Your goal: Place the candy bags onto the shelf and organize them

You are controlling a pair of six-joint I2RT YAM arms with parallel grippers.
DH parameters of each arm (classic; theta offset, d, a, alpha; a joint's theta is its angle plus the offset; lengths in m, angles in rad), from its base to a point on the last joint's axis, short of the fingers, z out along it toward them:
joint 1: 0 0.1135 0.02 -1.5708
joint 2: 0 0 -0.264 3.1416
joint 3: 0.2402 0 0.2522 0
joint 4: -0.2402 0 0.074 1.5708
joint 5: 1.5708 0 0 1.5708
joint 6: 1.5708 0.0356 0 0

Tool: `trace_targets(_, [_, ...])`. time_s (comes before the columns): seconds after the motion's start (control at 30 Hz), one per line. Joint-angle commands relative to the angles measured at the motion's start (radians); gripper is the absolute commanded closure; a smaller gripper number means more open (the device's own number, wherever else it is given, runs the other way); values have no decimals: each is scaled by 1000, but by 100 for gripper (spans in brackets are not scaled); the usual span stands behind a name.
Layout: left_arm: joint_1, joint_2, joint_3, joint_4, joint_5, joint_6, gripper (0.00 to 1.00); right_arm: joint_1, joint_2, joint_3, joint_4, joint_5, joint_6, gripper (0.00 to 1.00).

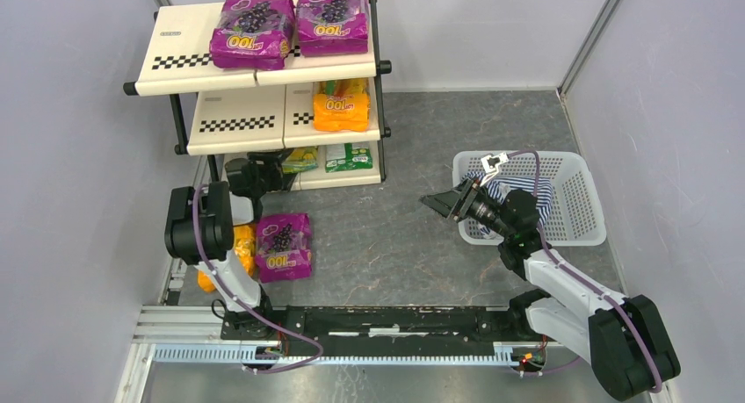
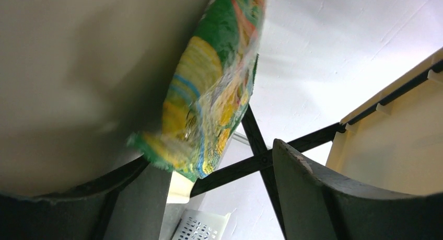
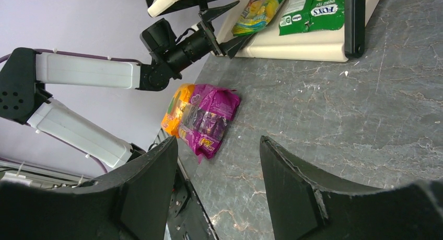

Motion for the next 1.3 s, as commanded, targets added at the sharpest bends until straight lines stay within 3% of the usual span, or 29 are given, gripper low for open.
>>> trace_targets(0.0, [27,-56,-52,-60,28,61,24,-2,-6,8,21,9,-15,35])
trace_targets(0.13, [30,-70,-62,-85,19,87,25,-2,-7,6,31,5,-9,35])
trace_targets(0.27, [29,-26,-22,-81,34,84,38,-2,-11,8,24,0,-13,35])
trace_targets(0.33, [29,-16,-5,-79,31,83,51,-2,-12,8,18,-2,-15,35])
trace_targets(0.53, [29,-21,19,-121,23,114,56,-2,-19,4,2,-1,-27,35])
trace_targets(0.67, [27,-70,-29,-111,48,148,45,2,-6,15,-33,-6,-85,33])
trace_targets(0.8, [26,-154,-152,-33,109,180,32,38,69,115,-237,-6,-261,13])
trace_targets(0.93, [25,-306,-221,-143,176,267,24,99,185,175,-311,-54,-349,2])
trace_targets(1.0, [24,-423,-233,-265,191,337,19,151,219,170,-287,-53,-353,2])
trace_targets(1.13, [24,-725,-185,-665,145,541,9,274,297,187,-238,-9,-333,2])
trace_targets(1.27, [27,-905,-164,-962,168,704,3,390,417,228,-139,-3,-237,2])
